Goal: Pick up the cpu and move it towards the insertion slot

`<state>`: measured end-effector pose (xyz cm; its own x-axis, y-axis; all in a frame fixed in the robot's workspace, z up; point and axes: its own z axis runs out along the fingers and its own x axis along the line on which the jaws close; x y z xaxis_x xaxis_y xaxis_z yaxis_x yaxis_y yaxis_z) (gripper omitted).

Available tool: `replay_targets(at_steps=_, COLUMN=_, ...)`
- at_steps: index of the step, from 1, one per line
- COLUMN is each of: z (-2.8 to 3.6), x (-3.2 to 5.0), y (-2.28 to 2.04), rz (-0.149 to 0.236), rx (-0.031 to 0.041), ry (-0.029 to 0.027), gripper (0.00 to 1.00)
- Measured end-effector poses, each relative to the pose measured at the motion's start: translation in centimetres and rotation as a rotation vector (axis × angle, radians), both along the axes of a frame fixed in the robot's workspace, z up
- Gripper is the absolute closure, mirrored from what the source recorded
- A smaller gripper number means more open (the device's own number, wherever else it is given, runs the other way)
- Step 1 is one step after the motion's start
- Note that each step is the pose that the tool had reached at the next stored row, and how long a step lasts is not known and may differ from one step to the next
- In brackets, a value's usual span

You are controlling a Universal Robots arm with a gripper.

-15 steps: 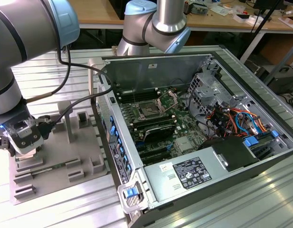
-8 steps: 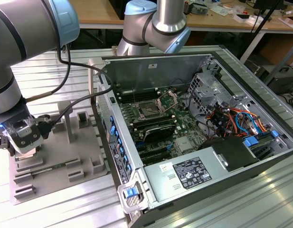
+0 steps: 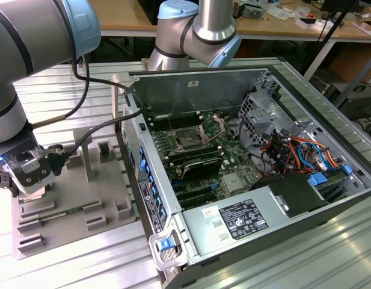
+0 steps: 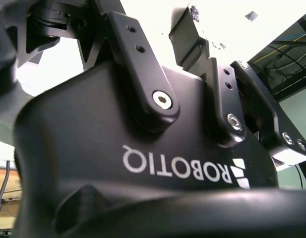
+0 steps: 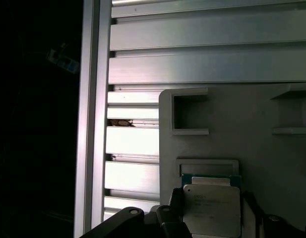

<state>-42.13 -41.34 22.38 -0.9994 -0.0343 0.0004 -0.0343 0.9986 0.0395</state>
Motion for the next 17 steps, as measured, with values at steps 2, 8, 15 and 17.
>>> replay_targets(at_steps=2, z=0.03, x=0.00, y=0.00, rz=0.000, rx=0.0001, ry=0.0000, gripper=0.45)
replay_targets(at_steps=8, z=0.16, x=0.00, y=0.00, rz=0.000, rx=0.0002, ry=0.0000, gripper=0.45)
replay_targets(at_steps=15, z=0.30, x=0.00, y=0.00, rz=0.000, rx=0.0005, ry=0.0000, gripper=0.45)
replay_targets(at_steps=17, z=0.33, x=0.00, y=0.00, rz=0.000, rx=0.0006, ry=0.0000, gripper=0.45)
